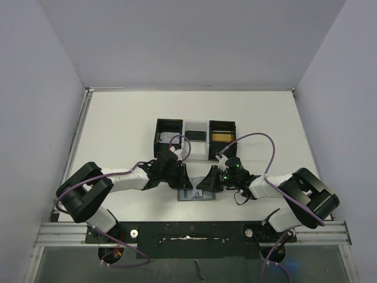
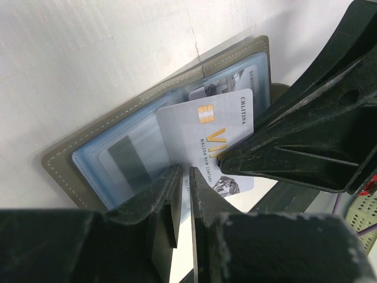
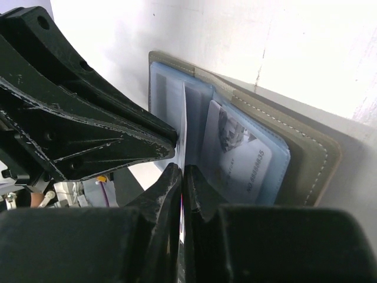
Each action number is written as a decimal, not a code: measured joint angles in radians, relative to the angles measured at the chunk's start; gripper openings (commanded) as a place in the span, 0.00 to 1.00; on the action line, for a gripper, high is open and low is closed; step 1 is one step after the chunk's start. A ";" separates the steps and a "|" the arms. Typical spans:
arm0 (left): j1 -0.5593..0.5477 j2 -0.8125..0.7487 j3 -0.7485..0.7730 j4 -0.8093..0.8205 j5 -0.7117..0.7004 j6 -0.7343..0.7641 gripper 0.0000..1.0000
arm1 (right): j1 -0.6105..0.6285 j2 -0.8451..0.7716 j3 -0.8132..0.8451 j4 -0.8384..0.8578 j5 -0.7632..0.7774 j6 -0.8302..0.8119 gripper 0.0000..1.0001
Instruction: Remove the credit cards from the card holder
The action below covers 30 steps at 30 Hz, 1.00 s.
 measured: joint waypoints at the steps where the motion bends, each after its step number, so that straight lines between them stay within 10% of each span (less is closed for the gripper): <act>1: 0.000 -0.002 -0.001 0.000 -0.001 0.000 0.12 | 0.000 -0.002 0.001 -0.001 0.001 -0.006 0.00; 14: 0.000 -0.035 -0.010 -0.021 -0.024 0.007 0.25 | 0.000 -0.124 0.036 -0.145 0.098 -0.163 0.00; 30: 0.181 -0.377 0.006 -0.182 -0.181 0.059 0.68 | 0.000 -0.694 0.103 -0.372 0.435 -0.616 0.00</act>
